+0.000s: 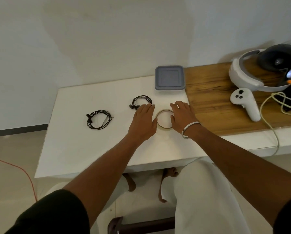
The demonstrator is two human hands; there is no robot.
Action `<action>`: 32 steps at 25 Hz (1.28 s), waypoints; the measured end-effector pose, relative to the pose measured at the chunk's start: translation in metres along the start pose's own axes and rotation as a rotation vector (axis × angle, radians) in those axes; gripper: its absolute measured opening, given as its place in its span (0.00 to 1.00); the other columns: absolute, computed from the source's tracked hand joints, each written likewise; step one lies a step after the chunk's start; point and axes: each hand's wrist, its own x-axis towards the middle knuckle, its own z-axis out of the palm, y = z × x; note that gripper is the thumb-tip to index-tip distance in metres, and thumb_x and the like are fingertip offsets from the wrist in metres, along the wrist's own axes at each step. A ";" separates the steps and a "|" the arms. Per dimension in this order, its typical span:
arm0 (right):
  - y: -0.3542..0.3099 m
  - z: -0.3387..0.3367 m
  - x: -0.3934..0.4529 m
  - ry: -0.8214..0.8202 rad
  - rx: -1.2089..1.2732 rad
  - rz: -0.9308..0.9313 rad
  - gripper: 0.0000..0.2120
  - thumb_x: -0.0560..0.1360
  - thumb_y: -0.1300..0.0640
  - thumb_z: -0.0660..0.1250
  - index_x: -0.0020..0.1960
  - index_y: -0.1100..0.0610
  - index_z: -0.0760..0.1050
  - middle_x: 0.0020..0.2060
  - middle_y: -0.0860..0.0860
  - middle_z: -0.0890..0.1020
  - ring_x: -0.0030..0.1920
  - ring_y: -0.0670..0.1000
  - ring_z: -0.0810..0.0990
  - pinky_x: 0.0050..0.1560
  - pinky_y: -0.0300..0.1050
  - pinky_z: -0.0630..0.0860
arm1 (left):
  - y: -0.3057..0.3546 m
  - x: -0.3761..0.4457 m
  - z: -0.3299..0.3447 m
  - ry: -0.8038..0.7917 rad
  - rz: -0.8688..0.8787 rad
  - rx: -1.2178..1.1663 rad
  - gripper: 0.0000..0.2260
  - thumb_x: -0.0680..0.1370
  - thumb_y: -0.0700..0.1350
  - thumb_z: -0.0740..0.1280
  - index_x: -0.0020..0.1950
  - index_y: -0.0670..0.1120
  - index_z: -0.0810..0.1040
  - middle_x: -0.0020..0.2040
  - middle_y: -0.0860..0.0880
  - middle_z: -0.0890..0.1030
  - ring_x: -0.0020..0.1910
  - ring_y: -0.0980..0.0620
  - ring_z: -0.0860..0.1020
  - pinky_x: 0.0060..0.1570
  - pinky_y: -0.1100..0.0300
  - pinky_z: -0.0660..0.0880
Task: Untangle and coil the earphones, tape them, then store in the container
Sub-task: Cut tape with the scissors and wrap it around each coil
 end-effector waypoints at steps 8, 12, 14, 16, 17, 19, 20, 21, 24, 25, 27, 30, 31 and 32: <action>0.008 0.005 0.005 0.013 -0.088 0.025 0.16 0.75 0.58 0.63 0.63 0.56 0.71 0.60 0.55 0.72 0.61 0.56 0.69 0.62 0.51 0.67 | 0.021 0.016 0.017 -0.048 -0.138 -0.102 0.19 0.80 0.40 0.61 0.71 0.38 0.66 0.67 0.40 0.70 0.66 0.42 0.68 0.63 0.54 0.67; 0.011 0.009 0.009 0.023 -0.032 0.044 0.14 0.77 0.56 0.62 0.62 0.56 0.72 0.59 0.55 0.74 0.61 0.56 0.69 0.61 0.53 0.67 | 0.023 0.024 0.023 -0.049 -0.213 -0.155 0.16 0.80 0.39 0.62 0.67 0.39 0.69 0.65 0.41 0.71 0.60 0.44 0.74 0.55 0.58 0.70; 0.011 0.012 0.012 0.028 0.006 0.042 0.14 0.78 0.55 0.62 0.62 0.57 0.71 0.59 0.55 0.75 0.61 0.56 0.70 0.62 0.53 0.67 | 0.024 0.027 0.024 -0.042 -0.254 -0.173 0.16 0.80 0.39 0.63 0.67 0.39 0.69 0.64 0.42 0.71 0.59 0.44 0.74 0.53 0.58 0.69; 0.011 0.015 0.015 0.032 0.037 0.044 0.15 0.77 0.55 0.63 0.62 0.57 0.70 0.59 0.55 0.74 0.61 0.56 0.71 0.62 0.53 0.68 | 0.024 0.029 0.026 -0.024 -0.300 -0.199 0.16 0.80 0.39 0.63 0.67 0.40 0.69 0.63 0.42 0.72 0.59 0.44 0.74 0.52 0.58 0.69; 0.010 0.017 0.016 0.029 0.039 0.046 0.15 0.77 0.56 0.64 0.63 0.57 0.70 0.59 0.56 0.74 0.61 0.56 0.71 0.62 0.53 0.69 | 0.023 0.030 0.027 -0.016 -0.316 -0.207 0.16 0.79 0.39 0.64 0.67 0.40 0.70 0.62 0.41 0.73 0.58 0.44 0.75 0.51 0.58 0.68; 0.009 0.020 0.019 0.012 0.033 0.054 0.16 0.76 0.58 0.65 0.63 0.57 0.69 0.59 0.56 0.73 0.60 0.57 0.72 0.62 0.53 0.68 | 0.021 0.033 0.029 -0.009 -0.335 -0.221 0.16 0.79 0.38 0.64 0.66 0.40 0.71 0.59 0.41 0.75 0.57 0.44 0.75 0.49 0.61 0.67; 0.009 0.021 0.020 0.003 0.035 0.062 0.17 0.75 0.60 0.66 0.63 0.58 0.69 0.59 0.56 0.73 0.60 0.57 0.72 0.62 0.52 0.68 | 0.020 0.034 0.029 -0.007 -0.337 -0.228 0.16 0.78 0.38 0.64 0.66 0.40 0.72 0.59 0.40 0.76 0.56 0.44 0.76 0.49 0.61 0.67; 0.009 0.022 0.022 -0.005 0.039 0.069 0.18 0.74 0.61 0.66 0.63 0.58 0.70 0.59 0.57 0.73 0.60 0.57 0.72 0.62 0.51 0.68 | 0.019 0.035 0.029 -0.005 -0.338 -0.235 0.16 0.77 0.37 0.64 0.65 0.40 0.72 0.58 0.40 0.77 0.56 0.44 0.76 0.48 0.61 0.68; 0.008 0.023 0.026 -0.010 0.052 0.083 0.18 0.74 0.63 0.65 0.63 0.60 0.70 0.59 0.58 0.73 0.59 0.57 0.73 0.61 0.50 0.68 | 0.015 0.037 0.027 0.008 -0.323 -0.245 0.17 0.76 0.36 0.65 0.64 0.40 0.74 0.57 0.40 0.78 0.55 0.45 0.76 0.49 0.61 0.70; 0.009 0.023 0.026 -0.001 0.067 0.090 0.17 0.74 0.64 0.64 0.63 0.60 0.71 0.59 0.58 0.73 0.59 0.57 0.73 0.60 0.49 0.69 | 0.015 0.037 0.027 0.015 -0.310 -0.246 0.17 0.75 0.35 0.66 0.64 0.40 0.74 0.57 0.40 0.78 0.56 0.45 0.76 0.50 0.61 0.69; 0.009 0.021 0.025 0.026 0.107 0.098 0.17 0.75 0.63 0.63 0.64 0.60 0.71 0.60 0.58 0.73 0.59 0.57 0.74 0.60 0.49 0.69 | 0.016 0.036 0.026 0.023 -0.292 -0.247 0.16 0.75 0.35 0.66 0.63 0.39 0.74 0.56 0.41 0.77 0.56 0.46 0.75 0.50 0.62 0.68; 0.012 0.019 0.021 0.042 0.160 0.091 0.16 0.76 0.62 0.62 0.64 0.60 0.71 0.60 0.58 0.73 0.57 0.57 0.75 0.58 0.48 0.71 | 0.017 0.036 0.025 0.030 -0.296 -0.252 0.15 0.75 0.36 0.67 0.62 0.40 0.75 0.56 0.42 0.78 0.53 0.48 0.76 0.47 0.64 0.66; 0.012 0.018 0.021 0.046 0.173 0.092 0.15 0.76 0.62 0.62 0.63 0.60 0.71 0.60 0.58 0.73 0.56 0.57 0.76 0.57 0.48 0.72 | 0.017 0.036 0.025 0.032 -0.299 -0.255 0.15 0.75 0.36 0.67 0.61 0.40 0.75 0.56 0.42 0.78 0.52 0.49 0.76 0.46 0.64 0.66; 0.013 0.017 0.021 0.053 0.189 0.097 0.15 0.76 0.62 0.62 0.63 0.60 0.72 0.59 0.58 0.73 0.55 0.57 0.76 0.57 0.47 0.73 | 0.018 0.036 0.025 0.032 -0.300 -0.255 0.14 0.75 0.37 0.67 0.61 0.40 0.76 0.56 0.42 0.78 0.51 0.50 0.75 0.46 0.65 0.66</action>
